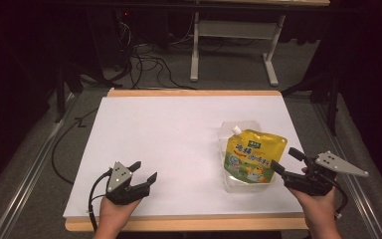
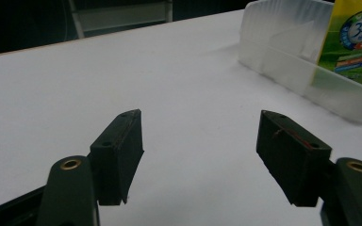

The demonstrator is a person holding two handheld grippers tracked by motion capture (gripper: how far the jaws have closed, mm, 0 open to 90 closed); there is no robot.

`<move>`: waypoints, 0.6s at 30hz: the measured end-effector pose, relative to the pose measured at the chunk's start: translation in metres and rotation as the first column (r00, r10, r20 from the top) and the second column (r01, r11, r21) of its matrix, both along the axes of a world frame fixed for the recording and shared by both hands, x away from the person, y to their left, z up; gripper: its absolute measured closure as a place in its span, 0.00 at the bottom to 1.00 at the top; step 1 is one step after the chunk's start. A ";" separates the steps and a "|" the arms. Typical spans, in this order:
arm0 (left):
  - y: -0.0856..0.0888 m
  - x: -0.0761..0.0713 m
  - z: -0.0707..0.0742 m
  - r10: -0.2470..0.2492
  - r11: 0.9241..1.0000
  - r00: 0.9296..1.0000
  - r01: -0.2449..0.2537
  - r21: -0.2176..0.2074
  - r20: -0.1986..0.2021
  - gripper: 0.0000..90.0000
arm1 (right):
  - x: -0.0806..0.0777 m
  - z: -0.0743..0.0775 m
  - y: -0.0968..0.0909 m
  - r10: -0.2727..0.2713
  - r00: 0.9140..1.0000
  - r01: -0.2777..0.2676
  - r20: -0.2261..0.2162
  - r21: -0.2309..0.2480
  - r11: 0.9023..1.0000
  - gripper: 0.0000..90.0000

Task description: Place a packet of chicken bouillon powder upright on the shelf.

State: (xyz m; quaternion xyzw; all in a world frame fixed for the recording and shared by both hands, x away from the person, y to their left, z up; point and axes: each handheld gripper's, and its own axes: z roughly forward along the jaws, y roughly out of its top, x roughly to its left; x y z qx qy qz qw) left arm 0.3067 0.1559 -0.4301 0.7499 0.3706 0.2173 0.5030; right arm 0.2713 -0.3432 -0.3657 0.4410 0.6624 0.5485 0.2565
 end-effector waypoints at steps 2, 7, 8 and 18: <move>-0.004 0.000 0.000 -0.016 1.000 1.000 0.016 0.002 -0.004 0.36 | -0.011 0.016 0.002 0.014 0.999 -0.014 0.048 0.001 1.000 0.17; -0.009 -0.001 0.000 -0.031 1.000 0.999 0.031 0.000 -0.012 0.35 | -0.021 0.031 0.016 0.075 0.993 -0.075 0.091 -0.009 0.997 0.17; -0.011 -0.002 0.000 -0.039 0.999 0.999 0.039 -0.002 -0.015 0.35 | -0.022 0.033 0.026 0.116 0.989 -0.115 0.092 -0.016 0.993 0.17; -0.016 -0.002 -0.002 -0.068 0.998 0.997 0.068 0.015 -0.036 0.33 | -0.004 -0.008 0.098 0.284 0.958 -0.286 -0.042 -0.066 0.956 0.17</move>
